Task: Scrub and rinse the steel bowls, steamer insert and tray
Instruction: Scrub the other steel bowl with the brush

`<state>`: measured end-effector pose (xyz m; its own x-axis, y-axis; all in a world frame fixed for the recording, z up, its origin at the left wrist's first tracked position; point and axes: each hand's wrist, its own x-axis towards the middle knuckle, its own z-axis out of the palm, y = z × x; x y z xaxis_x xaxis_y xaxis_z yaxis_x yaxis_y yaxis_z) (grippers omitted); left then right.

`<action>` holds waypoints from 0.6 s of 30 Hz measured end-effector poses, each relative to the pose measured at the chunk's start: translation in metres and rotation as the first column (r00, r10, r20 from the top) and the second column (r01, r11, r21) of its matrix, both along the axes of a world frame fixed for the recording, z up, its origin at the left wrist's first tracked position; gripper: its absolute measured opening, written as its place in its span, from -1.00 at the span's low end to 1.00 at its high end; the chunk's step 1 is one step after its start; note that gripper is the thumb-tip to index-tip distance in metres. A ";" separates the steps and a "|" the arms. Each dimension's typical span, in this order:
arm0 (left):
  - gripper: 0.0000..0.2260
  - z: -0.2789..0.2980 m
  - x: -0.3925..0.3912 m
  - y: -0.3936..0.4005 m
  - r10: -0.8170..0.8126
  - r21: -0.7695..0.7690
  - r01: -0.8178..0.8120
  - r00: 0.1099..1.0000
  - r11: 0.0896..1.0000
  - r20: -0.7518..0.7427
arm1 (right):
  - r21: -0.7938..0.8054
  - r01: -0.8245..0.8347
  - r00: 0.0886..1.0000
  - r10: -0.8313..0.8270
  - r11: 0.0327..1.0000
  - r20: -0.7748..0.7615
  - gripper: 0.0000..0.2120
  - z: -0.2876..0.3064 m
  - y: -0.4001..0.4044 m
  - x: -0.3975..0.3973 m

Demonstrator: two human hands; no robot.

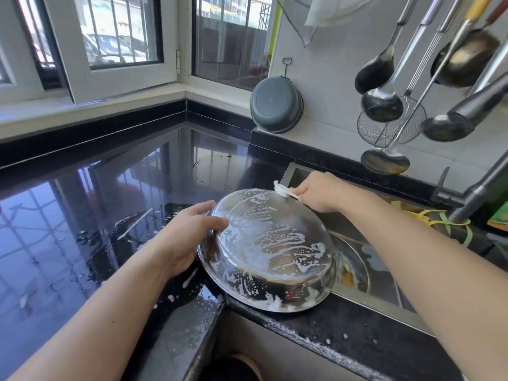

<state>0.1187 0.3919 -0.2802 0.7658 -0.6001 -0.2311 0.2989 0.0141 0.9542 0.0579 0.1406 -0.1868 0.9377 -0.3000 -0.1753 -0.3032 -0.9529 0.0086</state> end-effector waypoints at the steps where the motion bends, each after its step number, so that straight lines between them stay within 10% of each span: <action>1: -0.73 0.001 -0.001 0.000 -0.001 -0.001 0.001 1.000 1.000 0.003 | 0.032 -0.004 1.000 0.004 0.999 0.012 -0.62 -0.002 -0.003 -0.002; 18: -0.77 0.009 -0.007 0.002 0.010 0.024 -0.011 1.000 1.000 0.027 | 0.155 -0.089 0.996 0.088 0.984 0.017 -0.64 -0.010 -0.009 -0.020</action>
